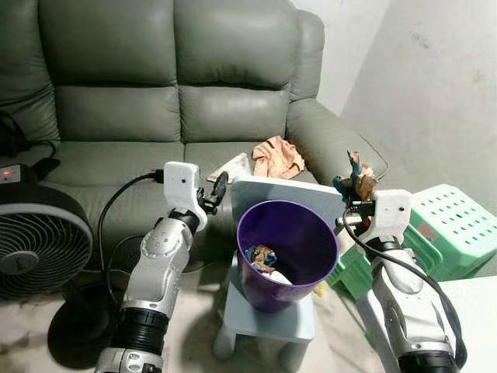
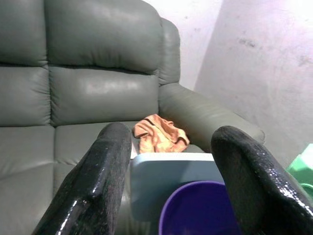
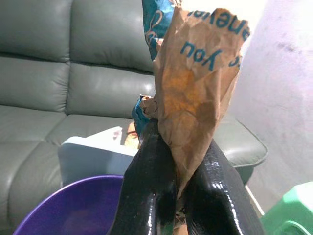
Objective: Picking trash to rubbish bin
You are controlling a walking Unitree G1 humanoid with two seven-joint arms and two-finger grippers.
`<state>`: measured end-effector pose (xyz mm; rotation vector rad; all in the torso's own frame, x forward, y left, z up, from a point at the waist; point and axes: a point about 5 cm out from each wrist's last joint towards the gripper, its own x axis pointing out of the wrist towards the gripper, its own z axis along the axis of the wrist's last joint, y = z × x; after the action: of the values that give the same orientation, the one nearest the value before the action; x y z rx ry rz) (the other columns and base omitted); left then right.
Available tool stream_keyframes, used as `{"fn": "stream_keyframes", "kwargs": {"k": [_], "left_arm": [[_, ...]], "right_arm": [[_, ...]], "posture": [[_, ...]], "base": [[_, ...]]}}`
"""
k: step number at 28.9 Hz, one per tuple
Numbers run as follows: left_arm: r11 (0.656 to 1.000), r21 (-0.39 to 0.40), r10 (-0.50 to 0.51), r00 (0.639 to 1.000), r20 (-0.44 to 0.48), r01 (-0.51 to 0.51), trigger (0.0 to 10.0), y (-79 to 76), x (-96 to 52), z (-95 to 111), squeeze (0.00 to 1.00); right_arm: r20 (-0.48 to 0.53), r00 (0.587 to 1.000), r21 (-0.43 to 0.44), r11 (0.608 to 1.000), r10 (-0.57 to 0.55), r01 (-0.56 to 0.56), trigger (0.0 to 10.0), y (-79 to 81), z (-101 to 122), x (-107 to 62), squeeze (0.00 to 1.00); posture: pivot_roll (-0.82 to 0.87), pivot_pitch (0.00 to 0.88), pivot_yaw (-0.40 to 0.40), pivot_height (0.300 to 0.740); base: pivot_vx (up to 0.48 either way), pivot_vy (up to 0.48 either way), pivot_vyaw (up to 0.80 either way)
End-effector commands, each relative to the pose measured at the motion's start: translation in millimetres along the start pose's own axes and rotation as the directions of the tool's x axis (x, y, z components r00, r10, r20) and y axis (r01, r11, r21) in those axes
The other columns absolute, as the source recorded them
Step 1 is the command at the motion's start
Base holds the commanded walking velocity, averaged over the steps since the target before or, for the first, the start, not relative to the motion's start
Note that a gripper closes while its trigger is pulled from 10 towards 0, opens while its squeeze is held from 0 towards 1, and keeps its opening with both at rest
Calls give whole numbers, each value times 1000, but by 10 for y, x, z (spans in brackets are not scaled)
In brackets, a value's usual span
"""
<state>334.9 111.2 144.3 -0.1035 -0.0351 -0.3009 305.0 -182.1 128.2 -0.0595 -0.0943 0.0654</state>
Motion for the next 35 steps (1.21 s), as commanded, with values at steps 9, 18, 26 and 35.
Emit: {"fn": "stream_keyframes", "kwargs": {"k": [9,18,26,35], "left_arm": [[998,42,43,999,-12,-42,10000,12,35,42,0],[994,80,75,997,1,-75,10000,20,40,58,0],[993,101,60,998,6,-61,10000,-10,13,44,0],[996,85,3,1000,2,-3,10000,-112,-73,1,0]], "right_arm": [[15,1000,33,999,-7,6,10000,-4,32,1,0],[6,1000,24,1000,-3,3,10000,5,30,2,0],[-24,999,21,999,37,-36,10000,68,-8,-6,0],[-74,995,-1,998,70,-70,10000,13,-46,-15,0]], "posture": [[-2,0,-106,740],[0,0,-106,740],[5,0,-114,740],[27,0,-140,740]], "base": [[0,0,-690],[0,0,0],[0,0,0],[0,0,0]]}}
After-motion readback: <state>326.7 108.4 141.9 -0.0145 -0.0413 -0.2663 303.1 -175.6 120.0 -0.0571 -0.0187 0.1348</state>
